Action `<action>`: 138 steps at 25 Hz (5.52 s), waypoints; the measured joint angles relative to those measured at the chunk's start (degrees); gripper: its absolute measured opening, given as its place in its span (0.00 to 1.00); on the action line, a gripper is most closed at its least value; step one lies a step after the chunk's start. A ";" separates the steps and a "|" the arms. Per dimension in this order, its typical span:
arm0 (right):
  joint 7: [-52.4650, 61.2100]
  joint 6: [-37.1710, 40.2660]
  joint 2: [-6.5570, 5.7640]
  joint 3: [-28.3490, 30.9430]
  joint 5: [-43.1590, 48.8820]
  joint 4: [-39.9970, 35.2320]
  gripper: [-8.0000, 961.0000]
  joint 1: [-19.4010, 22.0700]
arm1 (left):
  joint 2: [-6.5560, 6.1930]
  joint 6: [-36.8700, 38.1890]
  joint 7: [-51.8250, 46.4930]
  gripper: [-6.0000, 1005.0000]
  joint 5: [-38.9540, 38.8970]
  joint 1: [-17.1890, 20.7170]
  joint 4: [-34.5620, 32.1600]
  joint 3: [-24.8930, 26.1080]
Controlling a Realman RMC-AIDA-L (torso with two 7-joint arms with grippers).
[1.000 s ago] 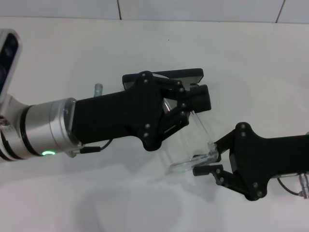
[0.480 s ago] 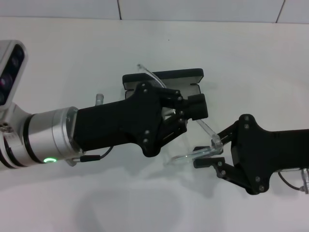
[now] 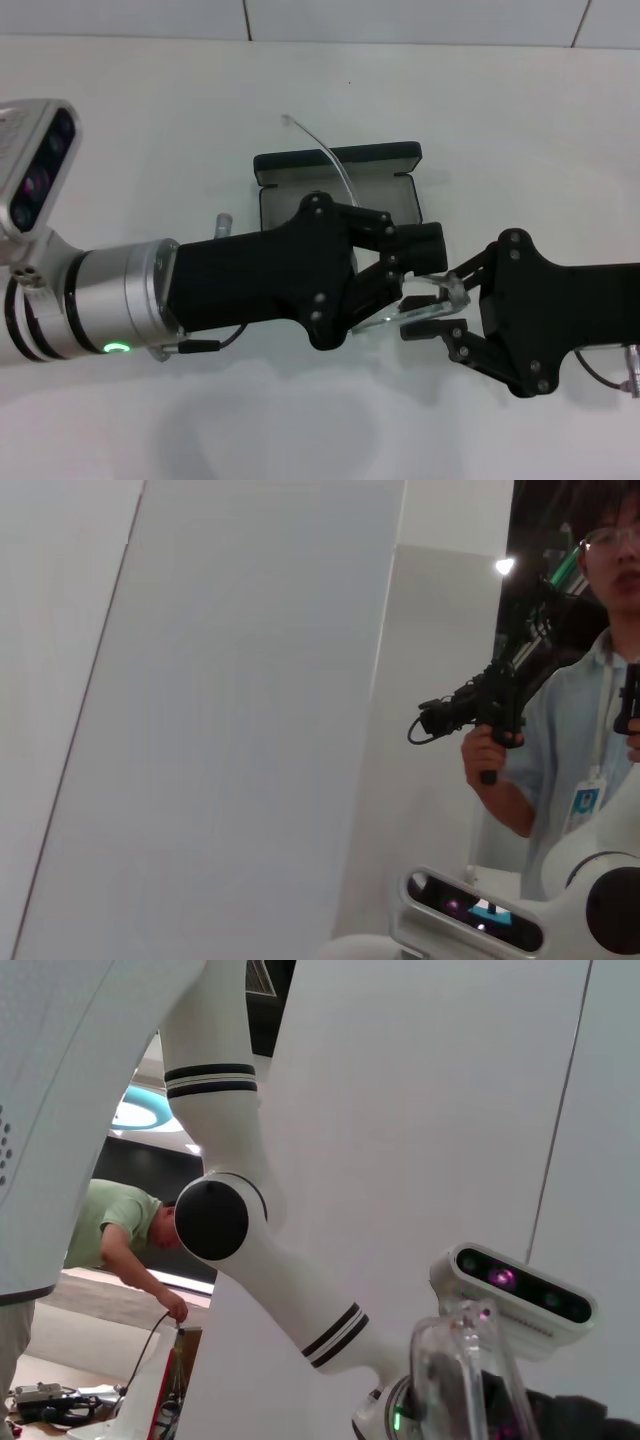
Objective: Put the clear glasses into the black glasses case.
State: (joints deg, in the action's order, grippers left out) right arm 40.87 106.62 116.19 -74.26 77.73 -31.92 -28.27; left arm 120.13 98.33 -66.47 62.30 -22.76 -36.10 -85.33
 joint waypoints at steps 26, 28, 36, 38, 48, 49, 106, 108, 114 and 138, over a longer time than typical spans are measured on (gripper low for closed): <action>-1.38 9.26 -0.39 0.45 -7.41 0.08 0.07 2.62 | -0.23 0.39 0.36 0.08 -6.92 3.81 3.08 13.11; -1.39 12.37 -0.47 0.48 -8.86 -0.20 0.07 2.95 | -0.35 0.36 0.55 0.08 -7.59 3.67 4.36 13.45; -1.05 14.24 -0.11 -2.08 -9.69 -0.40 0.07 1.91 | -0.22 0.42 0.82 0.08 -7.22 1.69 5.10 10.90; -0.98 12.47 -0.08 -3.60 -9.71 -0.08 0.07 1.29 | -0.20 0.45 0.82 0.08 -7.37 1.20 5.10 9.68; -0.87 7.93 0.00 -6.95 -10.39 0.02 0.07 0.78 | -0.07 0.87 1.08 0.08 -7.76 -0.08 4.74 5.12; -0.84 7.71 0.00 -6.95 -10.39 0.05 0.07 0.78 | -0.07 1.31 1.08 0.08 -7.78 -0.18 4.69 4.87; 1.08 2.03 0.00 -8.29 -13.40 0.78 0.06 1.38 | -0.37 5.92 3.73 0.08 -12.41 0.10 1.70 -4.84; 1.21 1.58 0.00 -8.28 -13.40 0.79 0.06 1.38 | -0.37 5.94 3.59 0.08 -12.40 -0.01 1.69 -5.12; 1.37 0.95 0.00 -8.26 -13.40 0.81 0.06 1.34 | -0.34 6.74 3.54 0.08 -12.41 -0.07 1.65 -5.20; 18.33 -8.64 -4.13 -5.17 -11.36 -5.32 0.06 1.03 | -4.55 7.51 6.34 0.08 -10.24 15.87 1.64 3.61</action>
State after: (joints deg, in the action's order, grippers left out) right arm 59.20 97.98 112.06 -79.43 66.37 -37.24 -27.24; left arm 115.58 105.84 -60.13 52.06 -6.89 -34.47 -81.71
